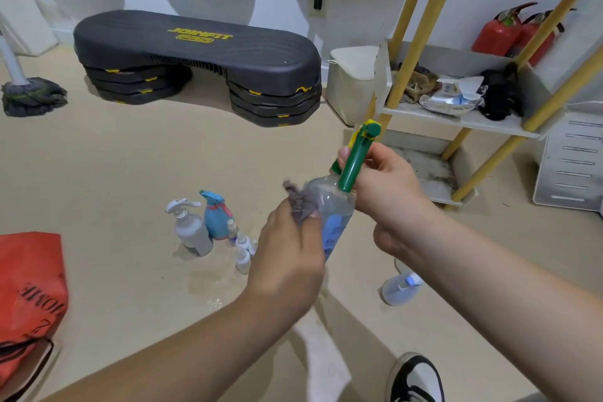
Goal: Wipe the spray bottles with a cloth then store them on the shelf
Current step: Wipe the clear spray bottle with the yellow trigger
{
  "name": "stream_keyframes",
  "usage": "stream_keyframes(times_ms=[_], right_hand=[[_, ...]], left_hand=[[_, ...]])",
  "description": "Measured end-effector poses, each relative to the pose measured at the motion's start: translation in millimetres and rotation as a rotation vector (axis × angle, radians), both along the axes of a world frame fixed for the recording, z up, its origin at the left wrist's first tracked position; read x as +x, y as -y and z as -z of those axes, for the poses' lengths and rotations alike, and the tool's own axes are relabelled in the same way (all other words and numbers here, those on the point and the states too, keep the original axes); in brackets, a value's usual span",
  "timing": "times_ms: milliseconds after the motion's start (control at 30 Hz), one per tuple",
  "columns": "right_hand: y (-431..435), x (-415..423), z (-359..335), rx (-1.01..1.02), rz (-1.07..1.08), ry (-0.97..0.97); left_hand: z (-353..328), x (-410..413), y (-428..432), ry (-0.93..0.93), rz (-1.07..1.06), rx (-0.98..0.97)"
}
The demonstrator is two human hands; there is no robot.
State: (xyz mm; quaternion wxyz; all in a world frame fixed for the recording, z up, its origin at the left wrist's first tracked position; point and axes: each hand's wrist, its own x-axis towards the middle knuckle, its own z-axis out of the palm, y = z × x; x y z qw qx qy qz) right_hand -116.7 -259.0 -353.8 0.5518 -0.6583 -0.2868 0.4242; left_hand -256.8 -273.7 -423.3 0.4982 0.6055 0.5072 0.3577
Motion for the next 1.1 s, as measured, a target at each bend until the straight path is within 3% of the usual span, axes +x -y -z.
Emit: stream_keyframes(times_ms=[100,167,233,300,400,467,600,667,733,800,867,933,1000,1100], right_hand=[[4.4,-7.6,-0.3,0.001,-0.070,-0.001],[6.2,-12.7,1.3,0.002,-0.120,0.023],[6.9,-16.5,1.3,0.007,-0.135,0.065],[6.7,-16.1,-0.2,0.025,-0.107,0.092],[4.8,-10.4,-2.4,0.030,-0.072,0.044],[3.6,-4.5,-0.9,0.017,-0.075,0.012],[4.0,-2.9,3.3,0.004,-0.135,-0.017],[5.4,-6.8,3.6,0.021,-0.178,-0.010],[6.3,-9.7,1.2,0.046,-0.216,0.000],[7.7,-10.0,-4.3,0.088,-0.273,0.027],[9.2,-7.6,-10.3,0.128,-0.335,0.054],[10.1,-3.9,-14.3,0.125,-0.358,0.042],[9.7,1.1,-15.5,0.096,-0.358,0.028],[6.7,4.6,-10.3,0.059,-0.301,0.023]], left_hand=[[-18.1,-6.5,-0.4,-0.143,0.113,0.377],[-26.2,-12.5,-11.5,-0.179,0.169,0.493],[-30.3,-16.0,-25.2,-0.052,0.150,0.275],[-23.1,-19.5,-37.9,0.081,0.101,-0.094],[-15.9,-23.3,-44.6,0.140,0.085,-0.546],[-20.0,-19.1,-38.3,0.134,0.064,-0.523],[-37.0,-6.7,-6.4,0.073,0.112,0.052],[-39.9,-10.6,-8.2,-0.034,0.154,0.202],[-38.0,-16.4,-26.5,-0.006,0.093,0.087],[-38.0,-21.9,-45.7,0.163,0.034,-0.222],[-32.6,-26.5,-54.2,0.328,0.101,-0.530],[-28.2,-29.7,-48.9,0.398,0.144,-0.663],[-25.9,-26.8,-42.7,0.428,0.121,-0.678],[-39.8,-16.8,-29.1,0.265,0.041,-0.417]])
